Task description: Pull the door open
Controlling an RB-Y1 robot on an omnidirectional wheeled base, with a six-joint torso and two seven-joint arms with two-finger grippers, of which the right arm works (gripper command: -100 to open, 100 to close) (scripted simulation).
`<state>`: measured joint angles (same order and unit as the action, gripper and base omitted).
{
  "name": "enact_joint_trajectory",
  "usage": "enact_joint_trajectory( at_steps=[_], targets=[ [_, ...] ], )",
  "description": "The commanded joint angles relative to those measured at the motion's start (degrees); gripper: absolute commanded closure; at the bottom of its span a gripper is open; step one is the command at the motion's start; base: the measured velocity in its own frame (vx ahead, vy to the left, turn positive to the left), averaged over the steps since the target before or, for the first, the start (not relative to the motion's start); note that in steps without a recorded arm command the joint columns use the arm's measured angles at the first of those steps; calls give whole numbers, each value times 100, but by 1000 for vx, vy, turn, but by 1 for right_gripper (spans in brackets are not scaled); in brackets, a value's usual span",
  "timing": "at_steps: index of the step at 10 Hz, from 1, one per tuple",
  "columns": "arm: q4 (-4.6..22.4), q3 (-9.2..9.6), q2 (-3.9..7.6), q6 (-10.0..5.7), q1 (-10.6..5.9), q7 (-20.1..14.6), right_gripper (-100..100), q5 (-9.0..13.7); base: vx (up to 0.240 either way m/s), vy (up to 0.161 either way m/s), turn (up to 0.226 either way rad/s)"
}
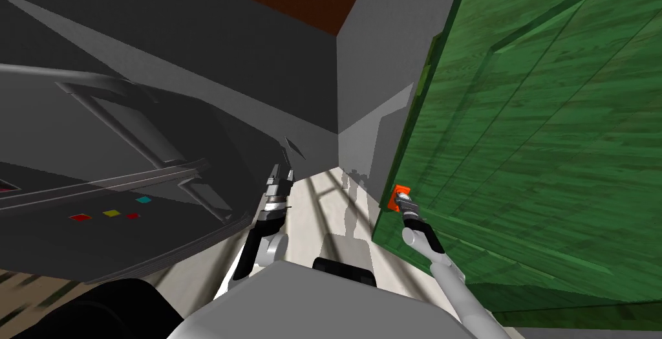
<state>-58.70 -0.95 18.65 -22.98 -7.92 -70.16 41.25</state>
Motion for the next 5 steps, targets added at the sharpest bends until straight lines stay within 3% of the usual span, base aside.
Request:
enact_joint_trajectory(
  at_steps=[1,3,4,5],
  targets=[
    [-34,95,53,-16,15,-92,100,-12,-197,-37,86],
    [-89,185,98,-9,47,-164,100,-24,-189,-39,93],
    [-90,149,85,7,57,-127,100,-19,-80,-12,24],
    [-131,259,134,13,99,-205,100,-29,-127,-23,92]
  ],
)
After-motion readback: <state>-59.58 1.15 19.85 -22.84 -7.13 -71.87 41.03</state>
